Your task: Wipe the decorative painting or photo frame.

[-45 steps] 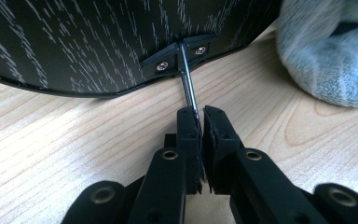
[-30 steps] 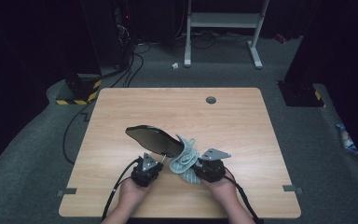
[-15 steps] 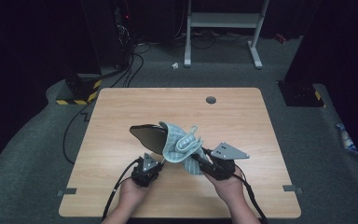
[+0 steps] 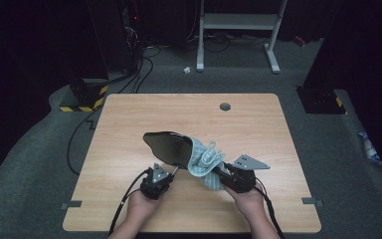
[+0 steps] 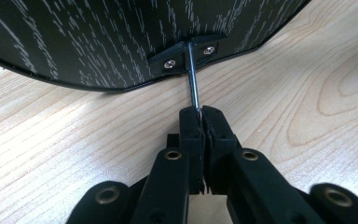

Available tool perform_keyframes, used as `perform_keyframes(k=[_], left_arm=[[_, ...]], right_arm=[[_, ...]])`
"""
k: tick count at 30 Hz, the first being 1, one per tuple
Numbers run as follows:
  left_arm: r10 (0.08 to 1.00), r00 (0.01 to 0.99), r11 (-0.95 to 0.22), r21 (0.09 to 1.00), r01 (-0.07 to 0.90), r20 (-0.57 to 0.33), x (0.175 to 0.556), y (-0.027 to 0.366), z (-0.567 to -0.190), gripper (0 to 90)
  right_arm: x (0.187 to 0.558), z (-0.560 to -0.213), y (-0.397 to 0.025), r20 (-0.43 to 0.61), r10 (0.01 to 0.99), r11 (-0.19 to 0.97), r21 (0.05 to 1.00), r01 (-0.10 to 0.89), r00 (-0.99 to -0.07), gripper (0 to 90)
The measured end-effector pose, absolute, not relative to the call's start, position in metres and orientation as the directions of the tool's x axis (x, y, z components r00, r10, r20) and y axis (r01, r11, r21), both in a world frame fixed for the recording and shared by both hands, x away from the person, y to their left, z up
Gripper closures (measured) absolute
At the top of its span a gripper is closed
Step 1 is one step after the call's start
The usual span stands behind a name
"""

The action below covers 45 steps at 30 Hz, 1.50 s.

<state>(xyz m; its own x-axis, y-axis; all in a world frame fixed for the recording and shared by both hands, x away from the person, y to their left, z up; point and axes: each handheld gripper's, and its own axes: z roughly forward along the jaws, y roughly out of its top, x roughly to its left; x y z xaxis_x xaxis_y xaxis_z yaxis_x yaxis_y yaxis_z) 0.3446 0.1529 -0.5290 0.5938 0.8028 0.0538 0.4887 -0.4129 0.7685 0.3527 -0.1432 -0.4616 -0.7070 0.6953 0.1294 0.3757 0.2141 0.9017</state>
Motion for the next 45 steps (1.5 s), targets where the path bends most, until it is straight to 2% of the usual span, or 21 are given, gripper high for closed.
perform_keyframes(k=[7, 16, 20, 25, 31, 38, 45], left_arm=[[0.803, 0.593, -0.413, 0.768, 0.489, 0.054, 0.345, 0.153, -0.529, 87.4], [0.804, 0.592, -0.417, 0.766, 0.489, 0.06, 0.344, 0.153, -0.529, 87.2], [0.805, 0.591, -0.414, 0.767, 0.49, 0.058, 0.345, 0.153, -0.529, 87.0], [0.8, 0.596, -0.423, 0.764, 0.487, 0.063, 0.344, 0.152, -0.529, 87.0], [0.802, 0.594, -0.42, 0.764, 0.49, 0.06, 0.344, 0.152, -0.529, 87.2], [0.799, 0.597, -0.428, 0.765, 0.481, 0.072, 0.344, 0.152, -0.529, 87.8], [0.798, 0.597, -0.434, 0.764, 0.476, 0.082, 0.344, 0.152, -0.529, 88.3]], right_arm=[[0.368, -0.502, -0.139, 0.201, 0.7, 0.252, 0.828, 0.5, -0.686, 70.9], [0.38, -0.523, -0.114, 0.145, 0.724, 0.345, 0.77, 0.536, -0.674, 71.5], [0.38, -0.524, -0.108, 0.111, 0.735, 0.365, 0.766, 0.529, -0.669, 71.7], [0.38, -0.522, -0.11, 0.118, 0.734, 0.36, 0.767, 0.531, -0.668, 71.4], [0.372, -0.508, -0.117, 0.096, 0.742, 0.351, 0.787, 0.507, -0.663, 71.0], [0.357, -0.487, -0.14, 0.09, 0.762, 0.285, 0.843, 0.457, -0.642, 70.2], [0.351, -0.483, -0.168, 0.095, 0.798, 0.232, 0.863, 0.45, -0.595, 70.3]])
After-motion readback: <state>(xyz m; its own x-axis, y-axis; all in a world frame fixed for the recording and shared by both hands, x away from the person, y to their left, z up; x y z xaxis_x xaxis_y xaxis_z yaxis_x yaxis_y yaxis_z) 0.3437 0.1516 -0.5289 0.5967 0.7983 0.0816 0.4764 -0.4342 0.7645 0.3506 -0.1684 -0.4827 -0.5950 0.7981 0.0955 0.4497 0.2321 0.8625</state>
